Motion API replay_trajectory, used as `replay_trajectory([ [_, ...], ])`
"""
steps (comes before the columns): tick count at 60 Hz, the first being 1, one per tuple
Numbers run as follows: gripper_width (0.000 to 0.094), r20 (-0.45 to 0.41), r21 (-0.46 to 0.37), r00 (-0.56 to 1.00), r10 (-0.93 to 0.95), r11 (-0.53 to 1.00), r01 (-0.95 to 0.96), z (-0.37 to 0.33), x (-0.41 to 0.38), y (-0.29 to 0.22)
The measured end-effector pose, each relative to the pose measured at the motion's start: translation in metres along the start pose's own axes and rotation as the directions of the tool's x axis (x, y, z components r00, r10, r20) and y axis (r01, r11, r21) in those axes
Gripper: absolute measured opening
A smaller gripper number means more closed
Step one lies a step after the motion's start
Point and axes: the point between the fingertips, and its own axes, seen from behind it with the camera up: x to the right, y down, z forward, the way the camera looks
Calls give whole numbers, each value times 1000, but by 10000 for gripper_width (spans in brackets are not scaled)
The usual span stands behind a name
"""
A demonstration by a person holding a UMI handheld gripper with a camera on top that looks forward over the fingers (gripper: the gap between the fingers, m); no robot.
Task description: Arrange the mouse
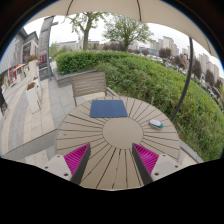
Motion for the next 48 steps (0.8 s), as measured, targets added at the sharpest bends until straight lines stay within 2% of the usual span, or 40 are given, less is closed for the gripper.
replay_trajectory([
  [28,852,-179,-6,983,27,1000,-29,43,157,44],
  [39,853,-200,-3,977,67,998,-69,64,196,53],
  [48,854,-193,38,975,113,993,-108,90,229,49],
])
